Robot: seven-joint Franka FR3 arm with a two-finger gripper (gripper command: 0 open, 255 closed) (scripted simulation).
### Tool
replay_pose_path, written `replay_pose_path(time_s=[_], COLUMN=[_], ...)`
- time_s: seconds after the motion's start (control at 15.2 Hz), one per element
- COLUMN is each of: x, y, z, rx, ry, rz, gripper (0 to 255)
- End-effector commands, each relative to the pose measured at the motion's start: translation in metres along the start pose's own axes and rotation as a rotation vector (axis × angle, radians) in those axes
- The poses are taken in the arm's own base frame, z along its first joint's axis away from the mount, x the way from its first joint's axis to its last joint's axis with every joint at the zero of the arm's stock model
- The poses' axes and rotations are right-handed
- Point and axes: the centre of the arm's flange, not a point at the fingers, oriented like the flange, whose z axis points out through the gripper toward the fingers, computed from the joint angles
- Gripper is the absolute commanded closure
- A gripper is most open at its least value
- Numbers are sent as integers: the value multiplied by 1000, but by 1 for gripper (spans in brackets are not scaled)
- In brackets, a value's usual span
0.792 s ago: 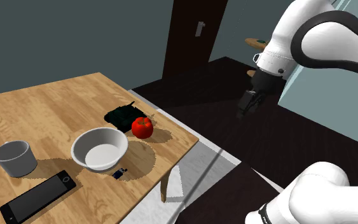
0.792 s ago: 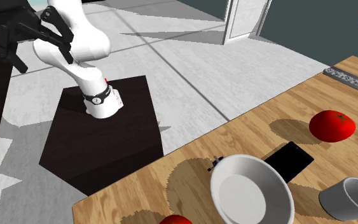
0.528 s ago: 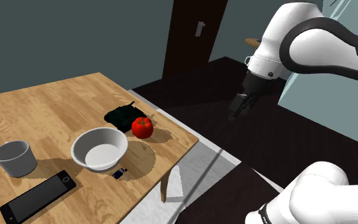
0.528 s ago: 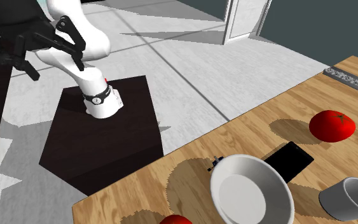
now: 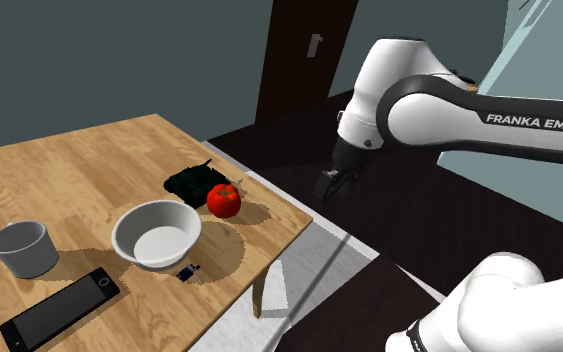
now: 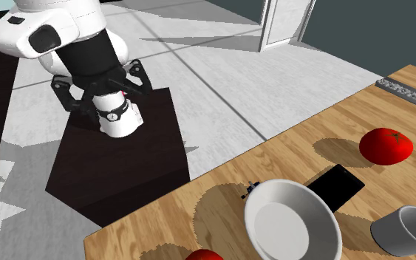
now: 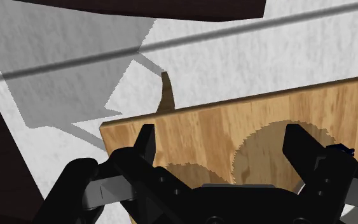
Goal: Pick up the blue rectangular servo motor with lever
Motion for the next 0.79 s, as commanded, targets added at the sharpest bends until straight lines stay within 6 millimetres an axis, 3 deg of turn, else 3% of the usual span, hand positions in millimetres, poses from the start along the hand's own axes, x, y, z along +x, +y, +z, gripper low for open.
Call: replay_pose_path(time_s=[0.0, 0.73], x=[15, 79], y=[-18, -120], z=[13, 97], rx=[-3, -27], ry=[2, 7], rz=[-12, -79], gripper=[0, 0])
